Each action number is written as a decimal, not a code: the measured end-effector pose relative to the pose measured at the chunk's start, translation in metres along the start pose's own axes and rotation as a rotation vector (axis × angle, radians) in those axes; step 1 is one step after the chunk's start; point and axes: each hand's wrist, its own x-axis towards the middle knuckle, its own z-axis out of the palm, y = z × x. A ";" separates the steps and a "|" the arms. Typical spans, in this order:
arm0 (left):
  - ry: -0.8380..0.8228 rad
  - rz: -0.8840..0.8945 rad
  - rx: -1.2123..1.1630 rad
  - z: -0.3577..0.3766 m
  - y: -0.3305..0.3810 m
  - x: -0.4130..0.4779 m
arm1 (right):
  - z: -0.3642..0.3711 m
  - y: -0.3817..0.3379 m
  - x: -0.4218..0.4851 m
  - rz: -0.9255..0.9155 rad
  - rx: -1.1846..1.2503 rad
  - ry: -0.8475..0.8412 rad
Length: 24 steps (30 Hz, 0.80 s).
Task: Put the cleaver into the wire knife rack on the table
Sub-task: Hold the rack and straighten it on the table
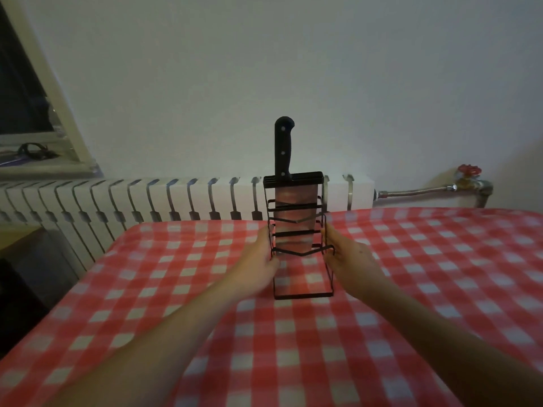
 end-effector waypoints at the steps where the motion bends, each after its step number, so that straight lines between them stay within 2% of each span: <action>1: -0.005 -0.004 -0.005 0.002 0.001 0.001 | -0.002 0.001 -0.001 0.001 -0.008 0.006; 24: -0.033 0.005 -0.048 0.025 0.011 0.012 | -0.004 0.031 0.002 0.015 0.037 0.057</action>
